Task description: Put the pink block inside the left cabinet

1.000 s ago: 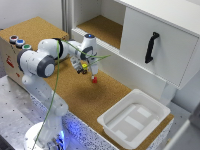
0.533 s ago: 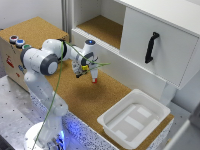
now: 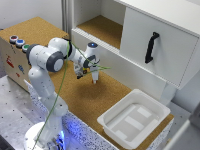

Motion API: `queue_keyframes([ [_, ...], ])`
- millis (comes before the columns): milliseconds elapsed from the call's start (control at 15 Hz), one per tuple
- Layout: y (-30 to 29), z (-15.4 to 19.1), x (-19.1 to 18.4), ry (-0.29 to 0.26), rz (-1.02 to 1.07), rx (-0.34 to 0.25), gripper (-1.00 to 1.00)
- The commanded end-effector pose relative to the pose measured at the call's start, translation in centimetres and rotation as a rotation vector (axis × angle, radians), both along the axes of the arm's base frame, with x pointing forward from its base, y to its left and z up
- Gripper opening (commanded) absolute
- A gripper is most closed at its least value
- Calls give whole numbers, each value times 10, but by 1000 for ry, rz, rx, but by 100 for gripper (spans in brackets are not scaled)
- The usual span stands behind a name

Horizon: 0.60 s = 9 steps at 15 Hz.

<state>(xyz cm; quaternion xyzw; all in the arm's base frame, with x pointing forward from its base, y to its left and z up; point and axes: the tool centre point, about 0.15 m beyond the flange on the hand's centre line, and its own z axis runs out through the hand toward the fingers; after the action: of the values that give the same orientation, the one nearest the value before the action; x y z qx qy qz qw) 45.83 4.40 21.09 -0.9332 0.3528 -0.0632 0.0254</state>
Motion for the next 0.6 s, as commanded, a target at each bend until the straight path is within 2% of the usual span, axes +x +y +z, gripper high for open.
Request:
queue_keyframes([
  [0, -1, -3, 18, 84, -13, -101, -100],
  [267, 1, 16, 16, 67, 9, -101, -100],
  [400, 3, 45, 18, 29, 50, -145, -100],
  [467, 7, 69, 23, -6, 106, -190, -100],
  [533, 12, 84, 30, -19, 176, -210, -100],
])
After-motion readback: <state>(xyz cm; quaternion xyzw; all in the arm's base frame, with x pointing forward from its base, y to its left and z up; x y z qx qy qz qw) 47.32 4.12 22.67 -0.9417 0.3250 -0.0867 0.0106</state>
